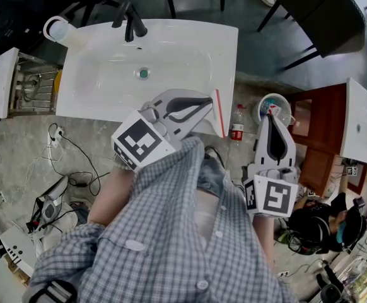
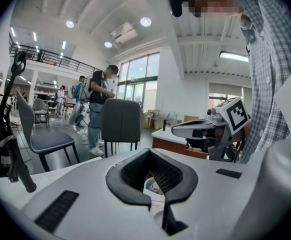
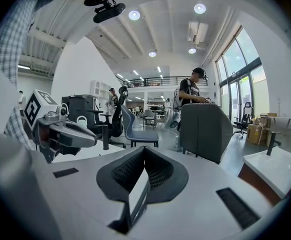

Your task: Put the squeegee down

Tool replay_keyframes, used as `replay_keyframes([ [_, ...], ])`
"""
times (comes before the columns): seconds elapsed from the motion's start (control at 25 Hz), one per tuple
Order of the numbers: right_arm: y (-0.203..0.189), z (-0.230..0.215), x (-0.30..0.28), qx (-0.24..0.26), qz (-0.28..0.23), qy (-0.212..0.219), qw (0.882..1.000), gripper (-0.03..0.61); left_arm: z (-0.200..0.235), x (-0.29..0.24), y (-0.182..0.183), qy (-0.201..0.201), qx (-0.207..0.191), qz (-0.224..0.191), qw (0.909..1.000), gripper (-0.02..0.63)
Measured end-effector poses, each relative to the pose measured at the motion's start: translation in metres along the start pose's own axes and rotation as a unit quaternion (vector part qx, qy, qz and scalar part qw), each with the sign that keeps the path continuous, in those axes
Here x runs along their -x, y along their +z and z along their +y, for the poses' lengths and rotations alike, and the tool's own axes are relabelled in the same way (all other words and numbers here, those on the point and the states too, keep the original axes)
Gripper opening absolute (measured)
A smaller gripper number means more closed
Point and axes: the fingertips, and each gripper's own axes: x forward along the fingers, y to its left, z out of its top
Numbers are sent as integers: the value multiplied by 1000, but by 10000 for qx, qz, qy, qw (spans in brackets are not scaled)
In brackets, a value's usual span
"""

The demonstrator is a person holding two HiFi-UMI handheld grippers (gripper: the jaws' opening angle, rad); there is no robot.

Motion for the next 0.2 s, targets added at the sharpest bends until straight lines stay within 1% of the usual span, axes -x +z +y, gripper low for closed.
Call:
replay_keyframes([
  [0.2, -2, 1, -1, 6, 15, 28, 10000, 9, 0, -1, -1, 3, 3, 12, 10000, 6],
])
